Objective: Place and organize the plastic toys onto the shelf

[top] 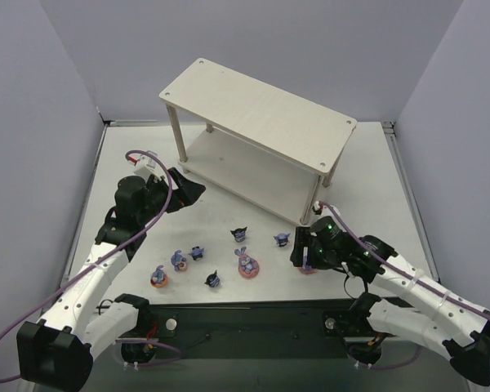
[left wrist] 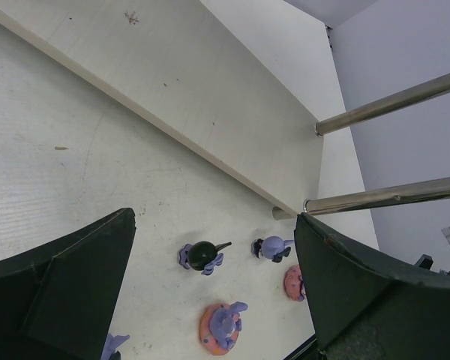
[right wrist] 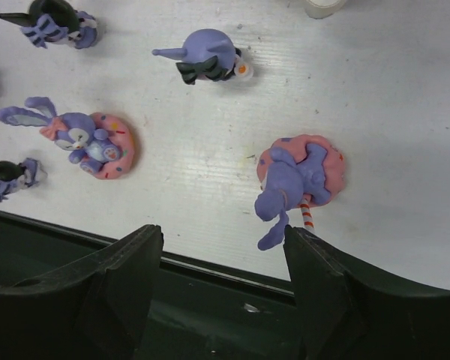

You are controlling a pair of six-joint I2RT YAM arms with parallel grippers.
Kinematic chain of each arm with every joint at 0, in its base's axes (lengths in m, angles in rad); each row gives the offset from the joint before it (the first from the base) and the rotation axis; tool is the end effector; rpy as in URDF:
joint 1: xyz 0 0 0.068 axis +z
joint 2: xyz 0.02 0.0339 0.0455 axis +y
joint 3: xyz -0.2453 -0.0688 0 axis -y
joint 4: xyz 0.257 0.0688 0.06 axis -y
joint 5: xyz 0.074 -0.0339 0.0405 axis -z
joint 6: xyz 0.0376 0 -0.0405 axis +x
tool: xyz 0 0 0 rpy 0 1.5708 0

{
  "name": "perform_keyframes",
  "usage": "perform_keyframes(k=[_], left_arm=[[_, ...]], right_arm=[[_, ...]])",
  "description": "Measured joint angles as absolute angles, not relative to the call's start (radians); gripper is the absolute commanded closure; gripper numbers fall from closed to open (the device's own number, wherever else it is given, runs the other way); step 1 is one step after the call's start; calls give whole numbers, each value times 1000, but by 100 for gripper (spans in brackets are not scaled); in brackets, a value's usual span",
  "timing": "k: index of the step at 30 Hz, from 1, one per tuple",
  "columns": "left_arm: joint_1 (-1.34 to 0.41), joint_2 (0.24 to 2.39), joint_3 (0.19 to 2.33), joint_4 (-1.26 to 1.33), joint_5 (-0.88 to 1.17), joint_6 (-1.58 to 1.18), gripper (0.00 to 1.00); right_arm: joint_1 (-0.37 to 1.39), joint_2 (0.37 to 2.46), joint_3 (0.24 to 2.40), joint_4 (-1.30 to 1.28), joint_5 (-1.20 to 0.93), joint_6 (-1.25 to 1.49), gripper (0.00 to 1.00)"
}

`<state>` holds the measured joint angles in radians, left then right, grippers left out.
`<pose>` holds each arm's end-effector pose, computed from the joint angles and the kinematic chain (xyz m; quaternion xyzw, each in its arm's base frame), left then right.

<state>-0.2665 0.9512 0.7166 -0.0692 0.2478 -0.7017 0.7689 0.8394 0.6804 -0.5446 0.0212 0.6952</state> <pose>0.2357 -0.0739 0.2788 -0.1012 0.7967 -0.3616 0.4736 0.1475 0.1416 0.2424 -0.0290 0.9070 0.2736 0.3189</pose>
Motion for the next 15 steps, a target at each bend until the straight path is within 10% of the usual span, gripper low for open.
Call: perform_keyframes(k=[15], left_arm=[[-264,952,717,-64,252,-705,3]], right_arm=[[886,1048,654,-551,278,737,51]])
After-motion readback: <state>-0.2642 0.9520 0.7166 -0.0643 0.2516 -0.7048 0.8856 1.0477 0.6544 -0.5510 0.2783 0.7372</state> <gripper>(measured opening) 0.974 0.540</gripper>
